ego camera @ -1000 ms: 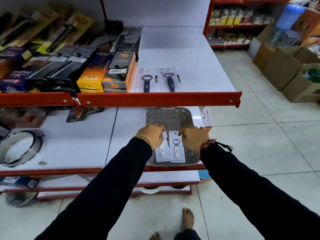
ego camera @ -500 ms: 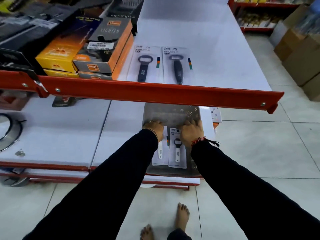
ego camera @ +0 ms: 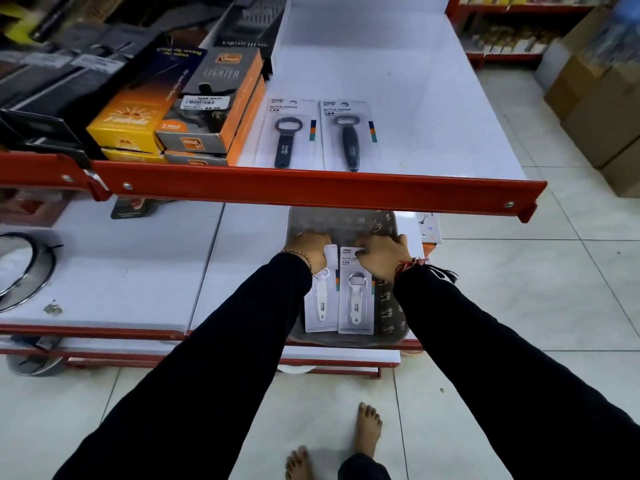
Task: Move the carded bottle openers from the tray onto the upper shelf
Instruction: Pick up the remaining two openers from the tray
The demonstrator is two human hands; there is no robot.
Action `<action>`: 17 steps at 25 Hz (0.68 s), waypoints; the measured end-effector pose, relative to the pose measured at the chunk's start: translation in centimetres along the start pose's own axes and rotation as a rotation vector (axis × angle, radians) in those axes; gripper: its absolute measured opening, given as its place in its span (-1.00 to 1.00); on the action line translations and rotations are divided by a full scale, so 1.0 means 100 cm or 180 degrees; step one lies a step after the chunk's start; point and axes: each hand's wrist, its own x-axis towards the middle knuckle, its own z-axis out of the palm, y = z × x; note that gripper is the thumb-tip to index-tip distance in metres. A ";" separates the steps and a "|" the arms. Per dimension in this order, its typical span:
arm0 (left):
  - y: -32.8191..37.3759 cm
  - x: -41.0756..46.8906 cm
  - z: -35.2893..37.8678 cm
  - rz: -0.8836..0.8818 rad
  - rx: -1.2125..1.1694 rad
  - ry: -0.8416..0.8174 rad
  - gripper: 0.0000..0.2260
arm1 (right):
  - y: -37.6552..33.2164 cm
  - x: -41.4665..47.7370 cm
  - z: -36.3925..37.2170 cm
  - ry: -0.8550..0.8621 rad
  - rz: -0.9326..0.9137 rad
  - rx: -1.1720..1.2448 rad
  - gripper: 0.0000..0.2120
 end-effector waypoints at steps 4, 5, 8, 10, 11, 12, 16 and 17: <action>0.007 -0.046 -0.020 0.0091 0.0085 0.0495 -0.64 | -0.006 -0.043 -0.013 0.0697 -0.0348 0.0058 -0.65; 0.009 -0.058 -0.025 0.0137 0.0125 0.0675 -0.63 | -0.008 -0.054 -0.017 0.0913 -0.0442 0.0019 -0.65; 0.019 -0.099 -0.041 0.0270 0.0103 0.1055 -0.60 | -0.016 -0.094 -0.035 0.1280 -0.0579 0.0063 -0.66; 0.027 -0.128 -0.048 0.0340 0.0080 0.1094 -0.57 | -0.020 -0.124 -0.044 0.1452 -0.0644 0.0010 -0.68; 0.031 -0.140 -0.051 0.0363 0.0084 0.1116 -0.57 | -0.020 -0.136 -0.048 0.1558 -0.0680 -0.0019 -0.69; 0.035 -0.153 -0.054 0.0394 0.0082 0.1162 -0.57 | -0.021 -0.149 -0.053 0.1669 -0.0707 -0.0039 -0.71; 0.054 -0.199 -0.073 0.0536 0.0047 0.1450 -0.59 | -0.021 -0.193 -0.080 0.2010 -0.0771 -0.0103 -0.75; 0.059 -0.208 -0.081 0.0576 0.0051 0.1505 -0.60 | -0.021 -0.202 -0.089 0.2101 -0.0769 -0.0094 -0.75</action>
